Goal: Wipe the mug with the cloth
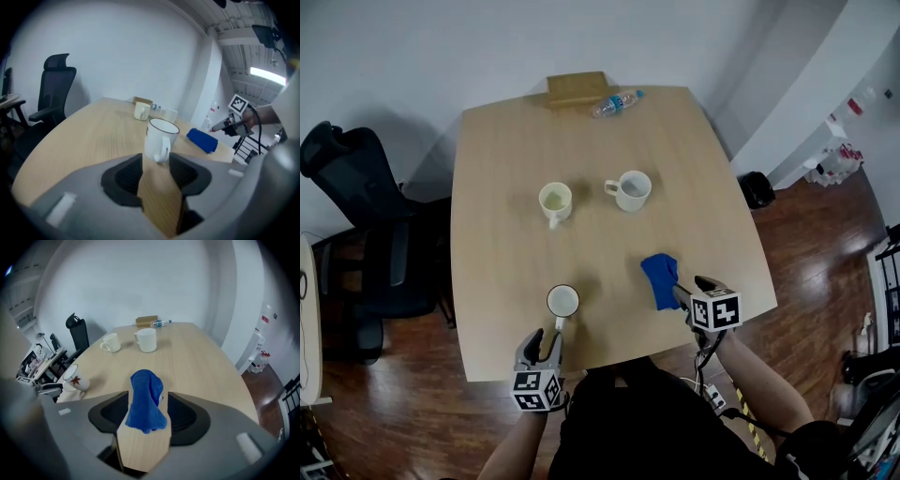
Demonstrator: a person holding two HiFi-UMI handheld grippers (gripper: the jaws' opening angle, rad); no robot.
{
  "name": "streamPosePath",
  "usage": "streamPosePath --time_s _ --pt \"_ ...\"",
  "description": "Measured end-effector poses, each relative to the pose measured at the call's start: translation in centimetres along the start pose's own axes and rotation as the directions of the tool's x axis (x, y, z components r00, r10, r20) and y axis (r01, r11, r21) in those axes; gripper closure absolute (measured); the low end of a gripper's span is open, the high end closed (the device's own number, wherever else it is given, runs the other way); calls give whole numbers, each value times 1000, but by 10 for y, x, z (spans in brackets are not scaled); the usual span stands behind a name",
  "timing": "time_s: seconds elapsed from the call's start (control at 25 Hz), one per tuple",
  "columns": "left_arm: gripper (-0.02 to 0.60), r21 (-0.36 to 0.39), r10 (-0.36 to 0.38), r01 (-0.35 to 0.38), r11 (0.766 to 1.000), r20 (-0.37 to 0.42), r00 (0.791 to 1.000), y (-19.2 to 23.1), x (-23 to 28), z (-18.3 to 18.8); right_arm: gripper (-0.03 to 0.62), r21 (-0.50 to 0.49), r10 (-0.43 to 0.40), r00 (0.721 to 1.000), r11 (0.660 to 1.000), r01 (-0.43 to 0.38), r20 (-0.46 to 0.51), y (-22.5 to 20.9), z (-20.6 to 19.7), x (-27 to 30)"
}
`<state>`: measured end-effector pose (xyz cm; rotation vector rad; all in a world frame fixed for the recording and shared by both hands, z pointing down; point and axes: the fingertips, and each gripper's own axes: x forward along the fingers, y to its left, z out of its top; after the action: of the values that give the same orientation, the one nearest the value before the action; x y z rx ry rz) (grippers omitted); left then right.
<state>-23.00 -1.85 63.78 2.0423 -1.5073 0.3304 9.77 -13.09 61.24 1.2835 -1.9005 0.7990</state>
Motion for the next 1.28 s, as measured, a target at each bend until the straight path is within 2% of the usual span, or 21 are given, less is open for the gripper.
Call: streamPosePath --time_s 0.08,0.16,0.2,0.24,0.36,0.44,0.6,0.72,0.8,0.92,1.12,1.28 --pt "402 -21 13 -12 1000 25 1000 5 -16 2 380 42 20 996 999 -24 84 1 -1 -27" --pt "402 -34 54 -52 998 62 997 10 -33 9 527 77 74 977 993 -90 198 8 4 -53" --pt "402 -38 81 -78 996 86 993 11 -43 15 566 85 106 963 988 -131 249 13 6 -66" --pt "403 -40 106 -102 994 113 988 9 -54 22 575 87 133 947 983 -165 291 17 7 -78" --pt "424 -29 159 -156 987 212 964 -14 -88 50 582 81 199 907 966 -245 372 28 -3 -112" --pt "437 -16 162 -164 986 273 948 -48 -109 71 582 75 257 875 947 -313 410 35 -15 -135" --pt "443 19 77 -89 996 332 940 -150 -136 81 582 10 341 819 921 -389 462 37 -61 -189" --pt "443 20 -2 -5 1000 334 943 -224 -150 56 582 -30 345 806 925 -378 481 22 -104 -226" --pt "443 21 -36 31 999 308 951 -268 -161 37 582 -58 336 803 933 -355 493 10 -128 -247" --pt "443 76 -78 60 995 267 960 -314 -180 14 582 -64 325 793 937 -342 515 -3 -150 -275" --pt "443 124 -101 68 990 286 953 -343 -199 10 582 -121 326 752 941 -315 573 -4 -152 -309" --pt "443 126 -119 84 988 297 947 -351 -210 8 582 -153 335 739 940 -305 585 10 -157 -317"
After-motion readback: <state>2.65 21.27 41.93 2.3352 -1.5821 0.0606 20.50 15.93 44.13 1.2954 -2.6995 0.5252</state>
